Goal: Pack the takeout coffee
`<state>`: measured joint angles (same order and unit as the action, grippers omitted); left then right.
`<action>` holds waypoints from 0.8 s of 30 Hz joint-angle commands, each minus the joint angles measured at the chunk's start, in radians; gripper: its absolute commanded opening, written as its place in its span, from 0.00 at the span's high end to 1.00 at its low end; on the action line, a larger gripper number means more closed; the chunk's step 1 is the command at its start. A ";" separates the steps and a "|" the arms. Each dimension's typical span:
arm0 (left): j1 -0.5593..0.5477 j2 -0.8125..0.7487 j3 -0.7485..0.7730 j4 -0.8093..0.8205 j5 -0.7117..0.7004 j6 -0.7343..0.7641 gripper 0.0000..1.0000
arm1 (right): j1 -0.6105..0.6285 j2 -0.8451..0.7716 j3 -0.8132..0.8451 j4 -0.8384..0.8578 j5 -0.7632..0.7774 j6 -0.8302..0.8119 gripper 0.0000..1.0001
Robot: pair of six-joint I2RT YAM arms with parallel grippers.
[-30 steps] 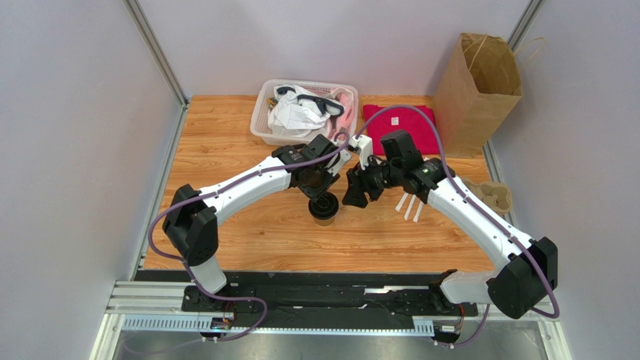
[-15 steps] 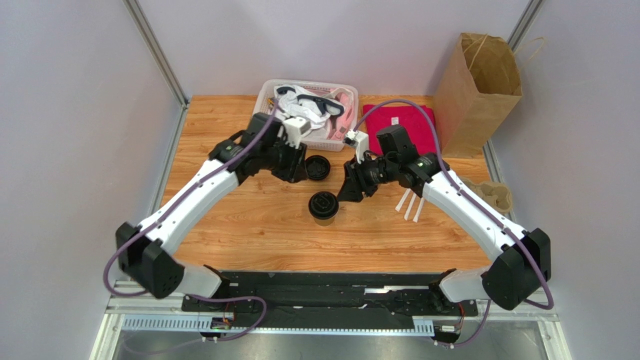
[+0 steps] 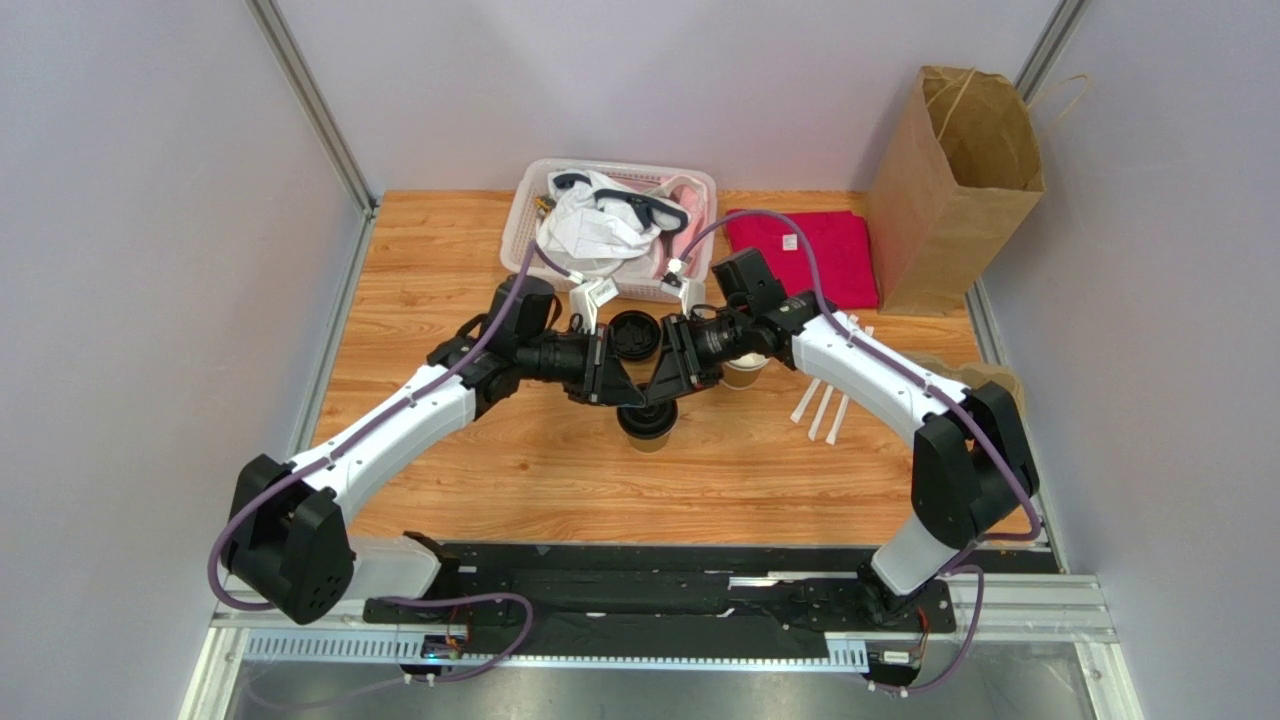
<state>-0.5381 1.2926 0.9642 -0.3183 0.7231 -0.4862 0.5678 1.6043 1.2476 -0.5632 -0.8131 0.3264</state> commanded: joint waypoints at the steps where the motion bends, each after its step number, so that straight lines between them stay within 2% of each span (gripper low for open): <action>1: 0.003 0.022 -0.028 0.140 0.061 -0.075 0.87 | -0.002 0.032 0.043 0.052 -0.031 0.077 0.70; 3: 0.004 0.027 -0.047 0.157 0.059 -0.086 0.89 | -0.003 0.049 0.038 0.052 -0.026 0.082 0.71; 7: 0.006 0.046 -0.065 0.180 0.046 -0.107 1.00 | -0.003 0.072 0.015 0.056 -0.015 0.083 0.71; 13: 0.017 0.094 -0.068 0.163 0.042 -0.112 1.00 | -0.019 0.132 -0.005 0.060 -0.037 0.080 0.73; 19: 0.018 0.174 -0.059 0.141 0.039 -0.078 1.00 | -0.037 0.184 -0.023 0.065 -0.075 0.073 0.83; 24: 0.018 0.226 -0.038 0.111 0.016 -0.045 1.00 | -0.054 0.204 -0.039 0.063 -0.086 0.066 0.86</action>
<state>-0.5240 1.4925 0.8967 -0.1997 0.7502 -0.5705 0.5243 1.7828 1.2270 -0.5159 -0.8951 0.4030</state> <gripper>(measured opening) 0.007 0.152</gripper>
